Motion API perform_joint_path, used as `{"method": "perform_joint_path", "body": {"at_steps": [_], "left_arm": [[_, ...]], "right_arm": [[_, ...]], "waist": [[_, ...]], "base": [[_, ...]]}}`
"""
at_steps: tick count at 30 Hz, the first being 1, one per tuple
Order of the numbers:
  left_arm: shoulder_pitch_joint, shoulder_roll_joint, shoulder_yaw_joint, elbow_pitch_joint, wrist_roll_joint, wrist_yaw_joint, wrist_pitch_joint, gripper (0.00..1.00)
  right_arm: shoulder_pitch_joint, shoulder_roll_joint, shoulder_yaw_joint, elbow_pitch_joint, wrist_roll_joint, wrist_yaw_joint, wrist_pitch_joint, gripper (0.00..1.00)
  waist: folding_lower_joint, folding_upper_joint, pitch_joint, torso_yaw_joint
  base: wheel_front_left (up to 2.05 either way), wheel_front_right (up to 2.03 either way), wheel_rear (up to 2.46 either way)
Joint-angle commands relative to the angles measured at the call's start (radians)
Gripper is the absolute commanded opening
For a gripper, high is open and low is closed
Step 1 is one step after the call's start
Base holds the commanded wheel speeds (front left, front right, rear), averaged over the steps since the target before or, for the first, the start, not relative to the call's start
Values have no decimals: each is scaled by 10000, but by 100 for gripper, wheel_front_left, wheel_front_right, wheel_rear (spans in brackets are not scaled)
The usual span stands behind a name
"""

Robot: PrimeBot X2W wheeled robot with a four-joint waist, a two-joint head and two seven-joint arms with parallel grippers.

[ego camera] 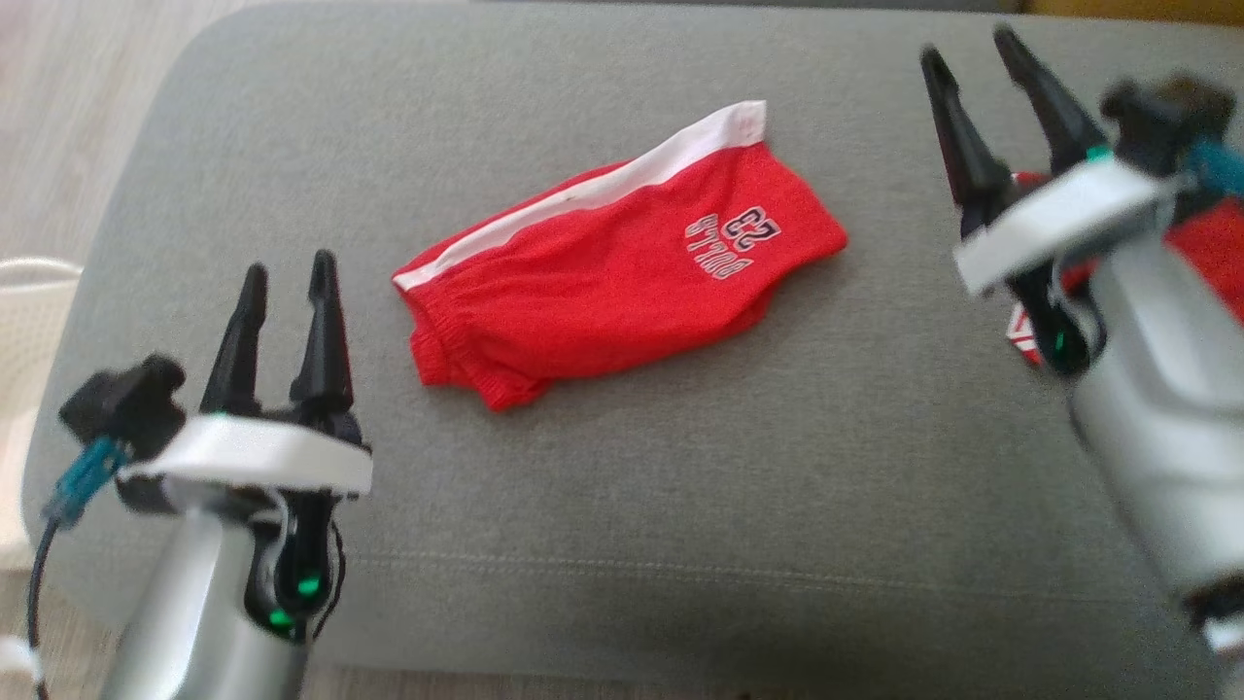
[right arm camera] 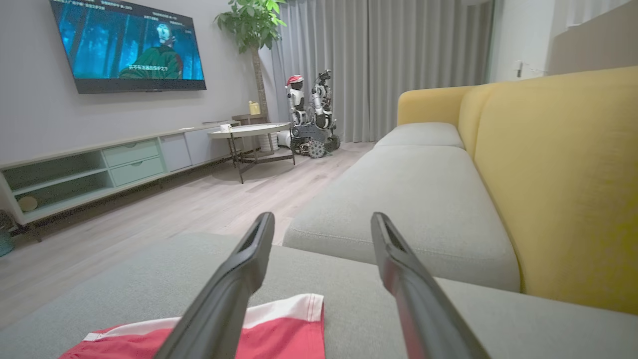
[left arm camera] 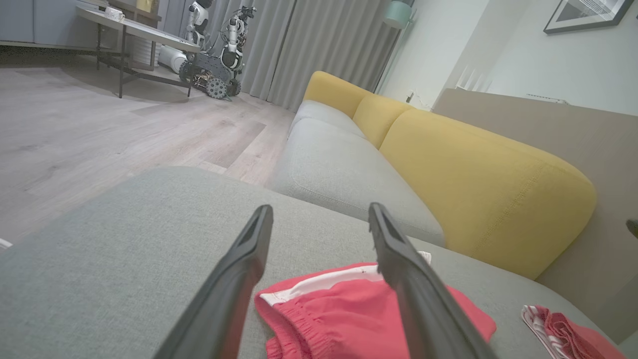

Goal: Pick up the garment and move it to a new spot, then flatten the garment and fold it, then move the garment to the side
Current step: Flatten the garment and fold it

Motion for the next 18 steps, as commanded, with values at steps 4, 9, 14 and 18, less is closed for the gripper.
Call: {"method": "perform_joint_path", "body": {"at_steps": [4,9,14,18], "left_arm": [[601,-403,1141,-766,840,-342,-121,100],[1411,-818,1611,-1013,1833,-675,-122,100],[2009,-1168,1895,-1154,2386,-988,-122,100],[2207,-1276,2060,-1276,2550,-1110,-122,100]], "right_arm": [[1797,606,-1479,-1438,-1344,-11,-111,100],[3358,1275,-2780,-2461,-2492,-11,-111,100],[4580,1854,-3466,-3184,-3307,-11,-2,100],[5134,2107,-3705,-3497,-3648,-11,228,100]], "waist": [[1,-1,-443,-331],[1,-1,-650,-429],[1,-1,-668,-480],[1,-1,-645,-480]], "base": [[0,0,0],[0,0,0],[0,0,0],[0,0,0]]}}
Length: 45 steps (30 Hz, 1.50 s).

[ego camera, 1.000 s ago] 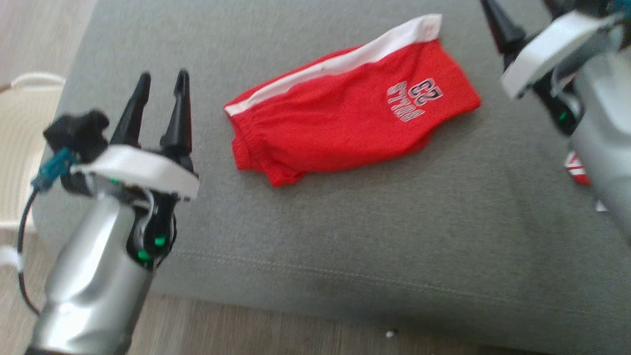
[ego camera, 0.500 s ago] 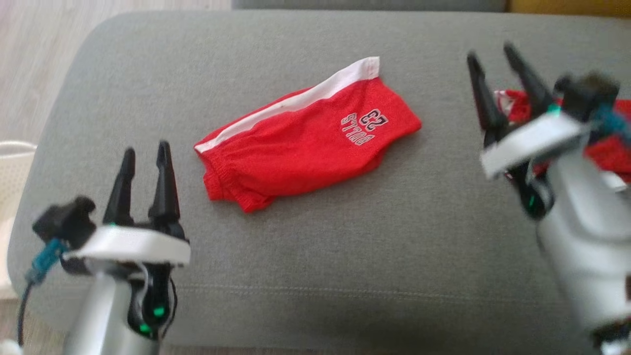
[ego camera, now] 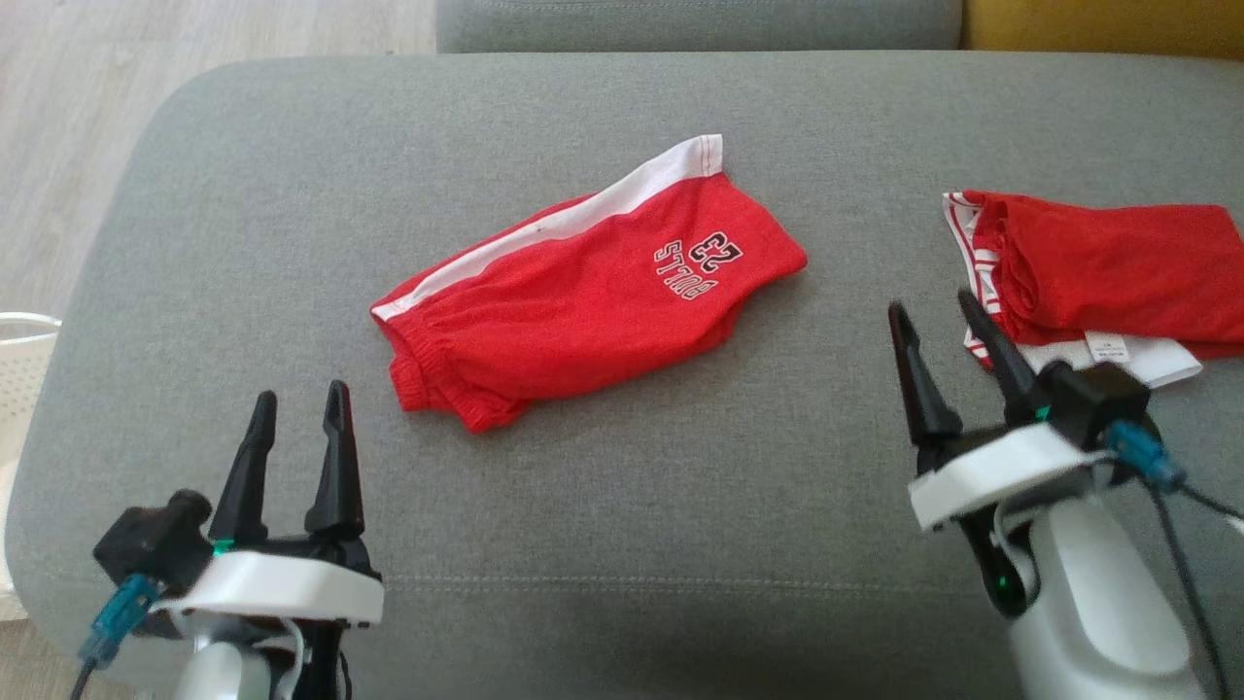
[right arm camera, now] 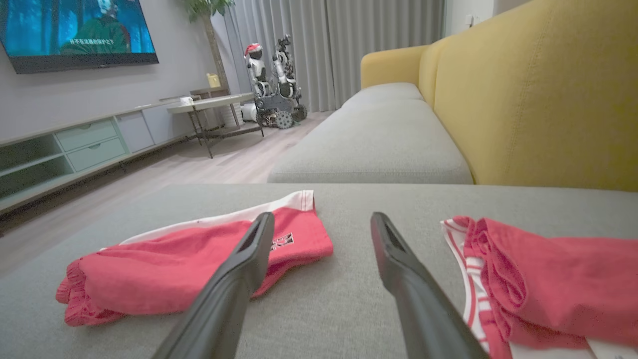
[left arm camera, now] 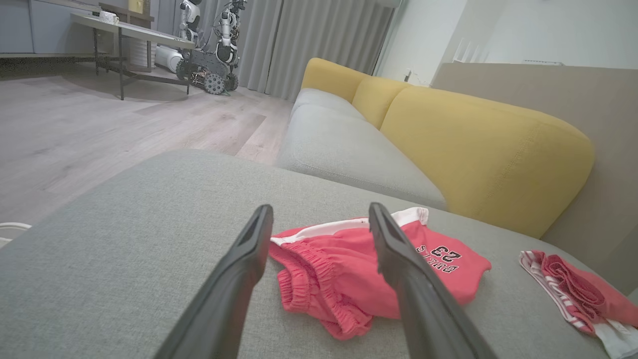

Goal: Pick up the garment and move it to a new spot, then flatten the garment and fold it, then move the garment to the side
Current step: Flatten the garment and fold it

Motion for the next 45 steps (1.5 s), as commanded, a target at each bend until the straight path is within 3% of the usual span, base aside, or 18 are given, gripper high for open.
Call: {"method": "perform_joint_path", "body": {"at_steps": [1,18,21,31,38,45], "left_arm": [[-288,12,368,-403,159,-52,-122,100],[-463,-26,133,-435,49,-109,-122,100],[-550,-27,38,-410,-79,-99,-122,100],[-943,-27,-444,-280,-473,-12,-122,100],[-1152,-27,-903,-314,-733,96,-122,100],[-1088,-27,-1024,-366,-798,184,-122,100]], "right_arm": [[-113,117,76,-421,-120,-11,38,100],[513,455,-407,-1174,-750,-11,1393,100],[399,588,-584,-1075,-204,-11,1858,100],[-644,1021,-1833,-598,3509,-11,4571,100],[-1579,1105,-3218,431,4052,-11,5570,100],[-2496,1130,-4128,1485,3760,-11,6350,100]], "waist": [[1,0,10,10],[1,0,343,433],[1,0,564,690],[1,0,1433,1691],[1,0,1782,2541],[1,0,1943,3101]], "base": [[0,0,0],[0,0,0],[0,0,0],[0,0,0],[0,0,0],[0,0,0]]}}
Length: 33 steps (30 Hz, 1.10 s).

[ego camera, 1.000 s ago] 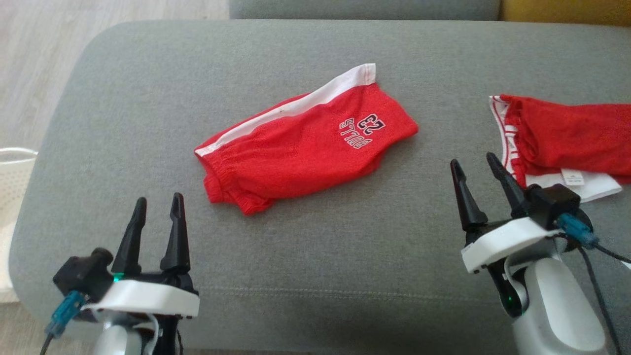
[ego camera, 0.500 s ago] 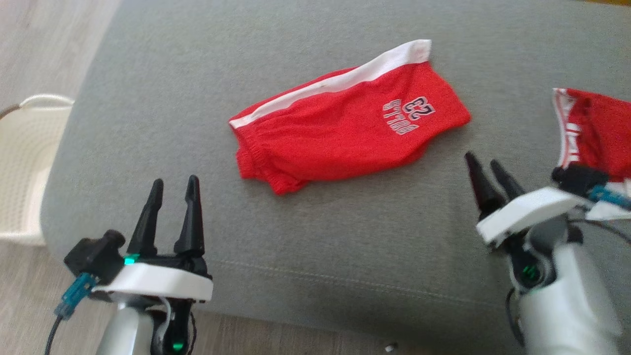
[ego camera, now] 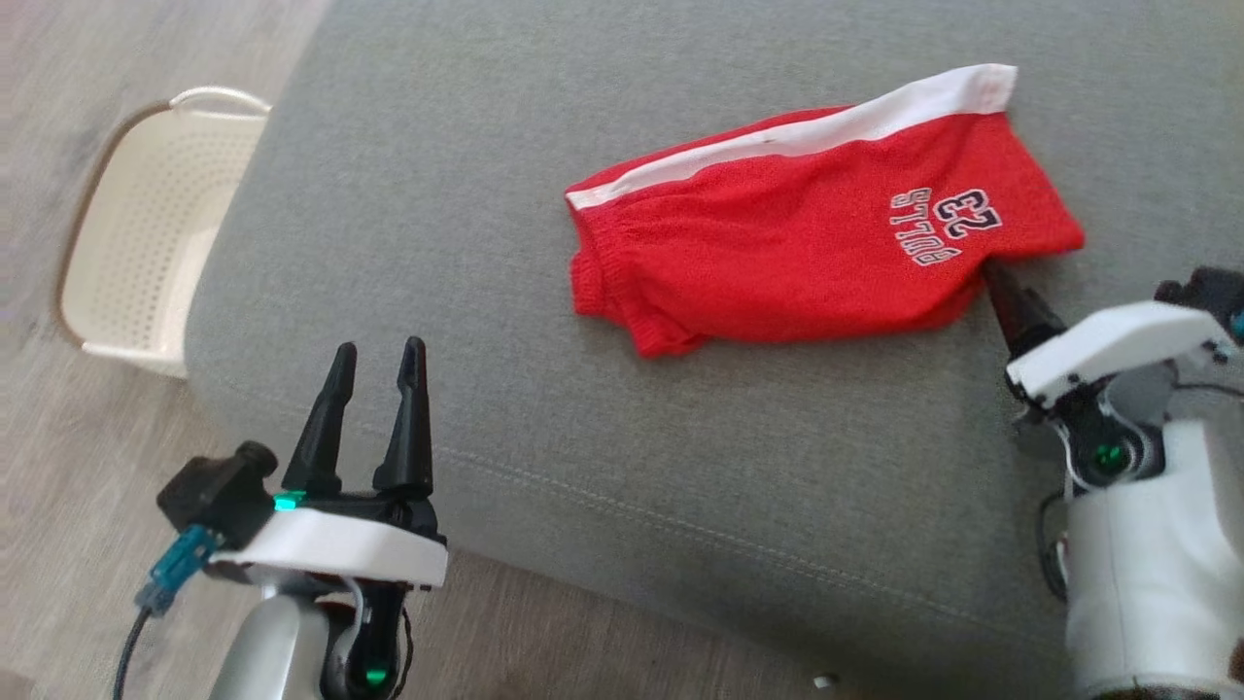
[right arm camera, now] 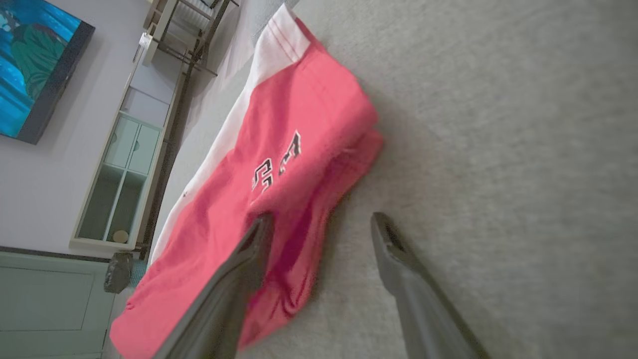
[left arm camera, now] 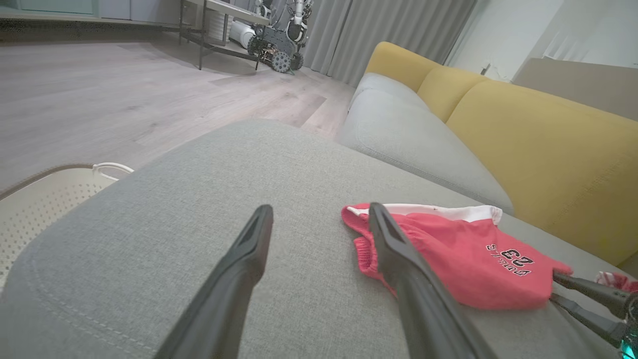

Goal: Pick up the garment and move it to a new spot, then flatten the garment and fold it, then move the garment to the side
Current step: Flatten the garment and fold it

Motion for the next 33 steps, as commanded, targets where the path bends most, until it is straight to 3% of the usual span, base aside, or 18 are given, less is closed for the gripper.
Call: {"method": "perform_joint_path", "body": {"at_steps": [1,15,23,33], "left_arm": [[-327,61,256,-370,-58,44,-122,100],[-440,61,-41,-485,-221,157,-122,100],[-522,60,-118,-414,-179,158,-122,100],[-573,60,-370,-408,-236,181,-122,100]], "right_arm": [[-581,168,107,-95,-177,19,128,100],[-1867,172,-1089,1666,-982,19,83,100],[-2170,173,-807,2009,-701,19,-201,100],[-2663,173,-958,2799,-1585,19,-222,100]], "waist": [[0,0,106,203],[0,0,384,599],[0,0,509,530],[0,0,547,703]], "base": [[0,0,0],[0,0,0],[0,0,0],[0,0,0]]}}
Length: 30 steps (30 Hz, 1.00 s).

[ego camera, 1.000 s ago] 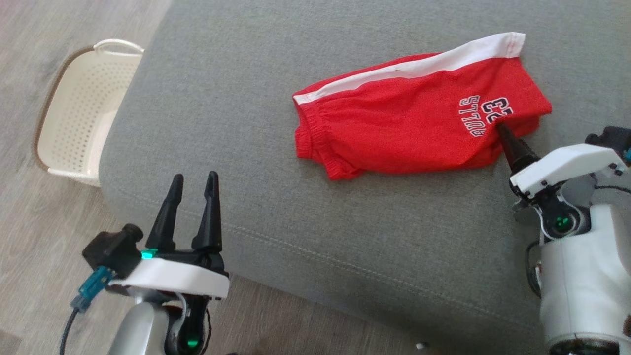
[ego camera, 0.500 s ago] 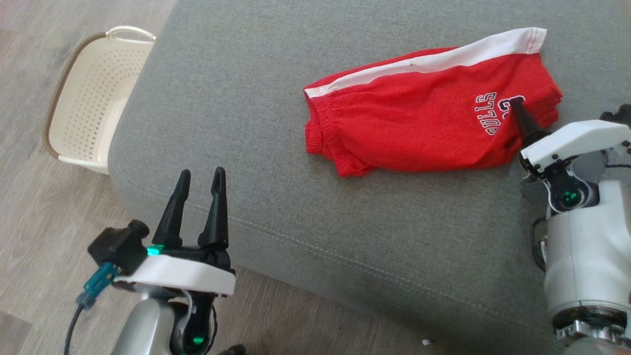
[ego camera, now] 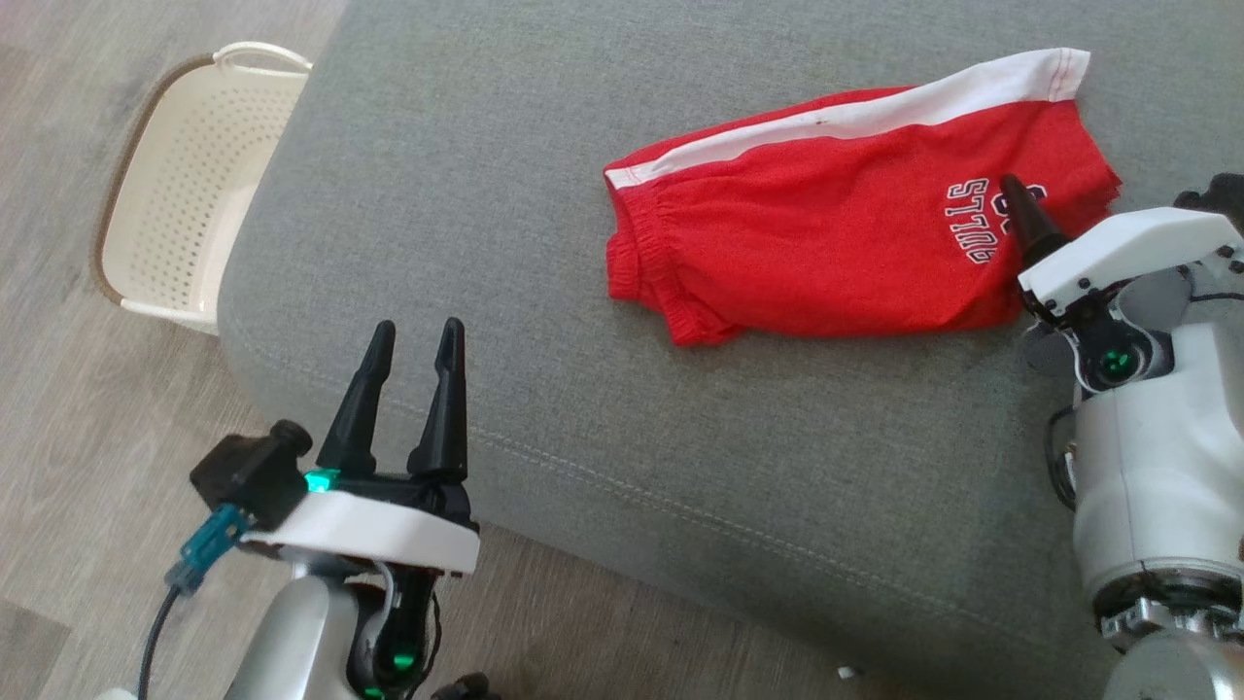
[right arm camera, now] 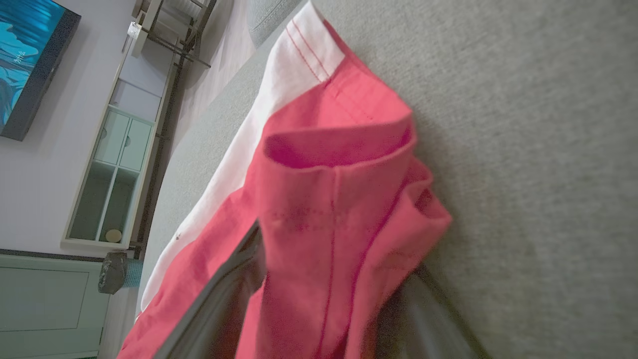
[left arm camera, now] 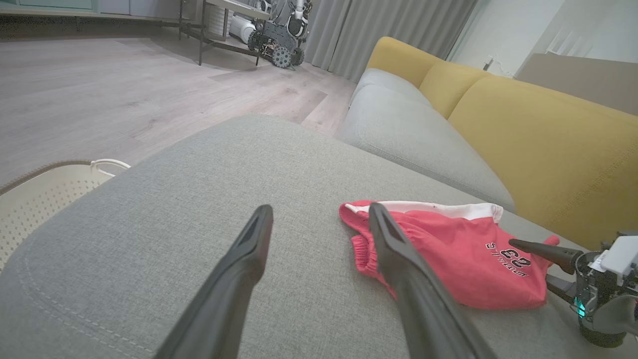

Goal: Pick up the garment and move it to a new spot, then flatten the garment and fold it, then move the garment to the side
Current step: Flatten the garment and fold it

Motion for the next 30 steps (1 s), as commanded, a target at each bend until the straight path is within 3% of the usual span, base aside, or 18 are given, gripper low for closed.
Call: {"method": "perform_joint_path", "body": {"at_steps": [1,2,3,4,14,30], "left_arm": [[-209,70,287,-283,-72,56,-122,100],[-198,70,292,-285,-82,65,-122,100],[-185,70,302,-289,-96,75,-122,100],[-169,70,311,-292,-103,79,-122,100],[-99,70,451,-191,-12,42,-122,100],[-54,70,838,-186,181,-56,-122,100]], "right_arm": [[-62,313,163,237,-165,19,62,100],[-101,313,137,299,-210,19,77,75],[-131,313,116,350,-243,19,79,26],[-148,313,98,391,-289,19,57,0],[-10,313,71,390,-277,19,-1028,0],[1049,313,1037,-186,750,19,-2985,0]], "waist": [[0,0,-19,42],[0,0,-19,54],[0,0,-25,59],[0,0,-38,58],[0,0,-430,-185],[0,0,-934,-1372]], "base": [[0,0,0],[0,0,0],[0,0,0],[0,0,0],[0,0,0],[0,0,0]]}}
